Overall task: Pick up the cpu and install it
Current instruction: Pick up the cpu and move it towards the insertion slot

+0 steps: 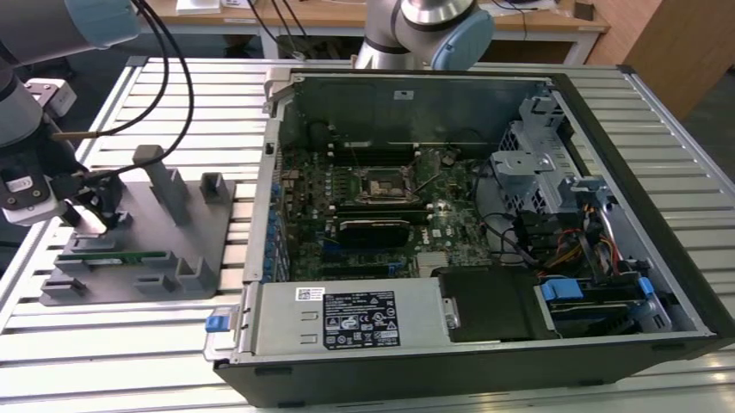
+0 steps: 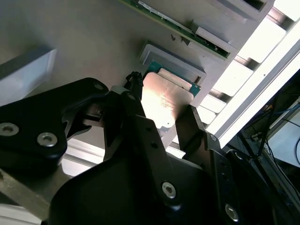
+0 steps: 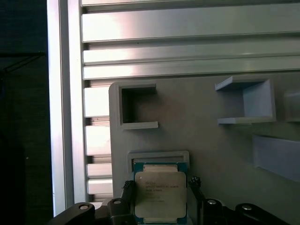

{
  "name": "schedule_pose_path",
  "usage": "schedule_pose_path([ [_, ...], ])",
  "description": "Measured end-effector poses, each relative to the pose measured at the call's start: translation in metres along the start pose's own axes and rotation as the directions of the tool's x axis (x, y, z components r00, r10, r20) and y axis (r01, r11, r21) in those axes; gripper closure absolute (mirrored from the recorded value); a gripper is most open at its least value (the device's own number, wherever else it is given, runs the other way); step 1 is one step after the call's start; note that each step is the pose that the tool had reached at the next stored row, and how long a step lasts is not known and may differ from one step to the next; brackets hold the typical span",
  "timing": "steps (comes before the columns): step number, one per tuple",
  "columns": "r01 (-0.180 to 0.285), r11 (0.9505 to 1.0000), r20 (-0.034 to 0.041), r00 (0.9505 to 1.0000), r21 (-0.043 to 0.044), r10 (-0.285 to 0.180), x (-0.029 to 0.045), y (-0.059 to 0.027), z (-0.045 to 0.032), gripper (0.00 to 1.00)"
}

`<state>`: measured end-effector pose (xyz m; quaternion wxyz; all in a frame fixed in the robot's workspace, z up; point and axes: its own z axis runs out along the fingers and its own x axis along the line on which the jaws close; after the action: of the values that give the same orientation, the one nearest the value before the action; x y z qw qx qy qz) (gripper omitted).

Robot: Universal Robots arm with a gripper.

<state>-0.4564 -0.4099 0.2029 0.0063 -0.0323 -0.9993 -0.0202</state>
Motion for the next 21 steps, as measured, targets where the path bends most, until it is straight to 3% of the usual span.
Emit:
schedule_pose_path([
  [21,0.0,1.0,-0.0002,1.0,0.0001,0.0,0.0002,0.0013,-0.0077,0.47],
])
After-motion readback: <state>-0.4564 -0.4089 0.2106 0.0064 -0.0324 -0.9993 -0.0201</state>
